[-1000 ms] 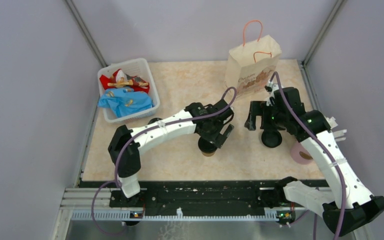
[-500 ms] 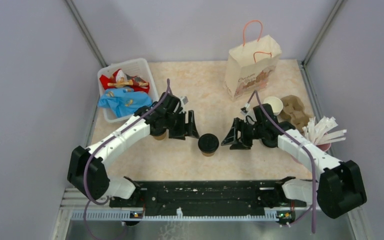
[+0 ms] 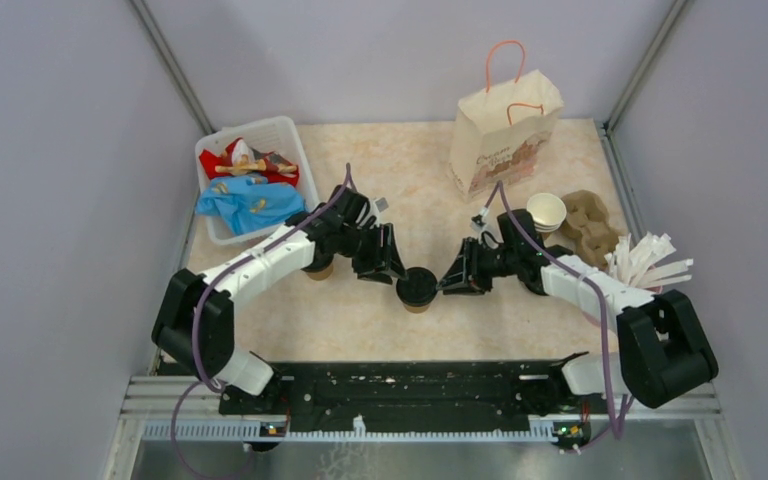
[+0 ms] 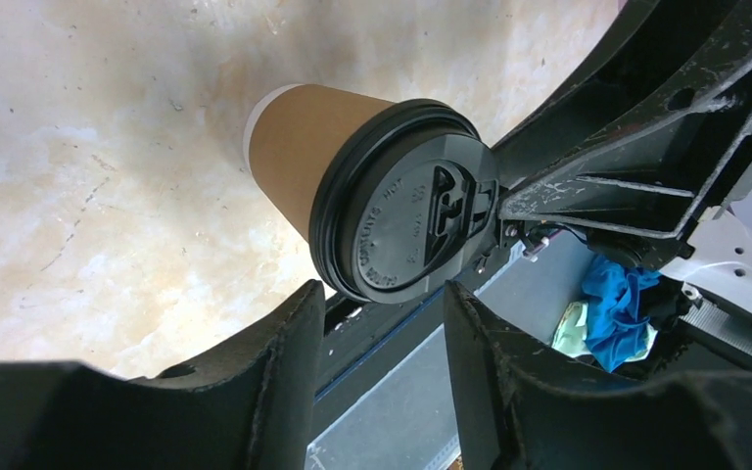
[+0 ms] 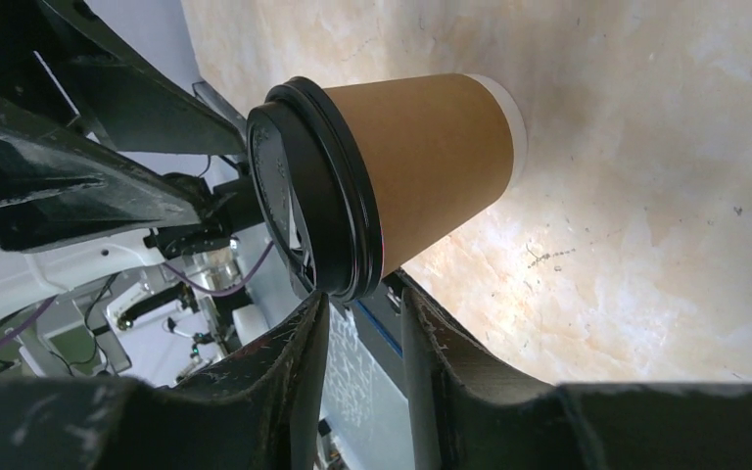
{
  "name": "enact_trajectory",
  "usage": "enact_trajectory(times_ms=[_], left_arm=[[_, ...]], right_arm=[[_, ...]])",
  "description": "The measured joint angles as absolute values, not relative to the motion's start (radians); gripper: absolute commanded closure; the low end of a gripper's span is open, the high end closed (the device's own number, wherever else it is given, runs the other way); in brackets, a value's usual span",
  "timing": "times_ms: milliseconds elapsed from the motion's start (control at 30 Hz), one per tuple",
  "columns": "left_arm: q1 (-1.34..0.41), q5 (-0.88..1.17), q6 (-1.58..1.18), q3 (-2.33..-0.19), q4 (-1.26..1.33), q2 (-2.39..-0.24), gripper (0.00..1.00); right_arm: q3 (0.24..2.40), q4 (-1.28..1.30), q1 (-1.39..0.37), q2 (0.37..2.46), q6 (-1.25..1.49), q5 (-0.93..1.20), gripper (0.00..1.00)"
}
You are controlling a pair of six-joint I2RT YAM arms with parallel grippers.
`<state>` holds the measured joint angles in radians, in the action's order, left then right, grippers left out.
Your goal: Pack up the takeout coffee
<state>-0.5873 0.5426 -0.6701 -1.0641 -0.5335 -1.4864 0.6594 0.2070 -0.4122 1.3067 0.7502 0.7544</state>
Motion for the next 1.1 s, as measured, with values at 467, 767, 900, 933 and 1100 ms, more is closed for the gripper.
enact_trajectory(times_ms=[467, 767, 900, 933, 1100], left_arm=[[-0.587, 0.537, -0.655, -1.064, -0.534, -1.539, 0.59], [-0.585, 0.538, -0.645, -1.023, -0.517, -1.547, 0.61], [-0.581, 0.550, -0.639, -1.013, -0.500, -1.547, 0.54], [-0.581, 0.550, -0.634, -1.013, -0.501, -1.547, 0.49], [-0.581, 0.529, -0.619, -1.043, -0.557, -1.546, 0.35]], right_arm=[[0.636, 0.105, -0.412, 1.373, 0.769, 0.769, 0.72], [0.595, 0.037, -0.412, 1.379, 0.792, 0.777, 0.73], [0.595, 0.027, -0.412, 1.385, 0.797, 0.783, 0.71], [0.597, 0.031, -0.412, 1.384, 0.796, 0.783, 0.70], [0.627, 0.123, -0.410, 1.347, 0.781, 0.760, 0.55]])
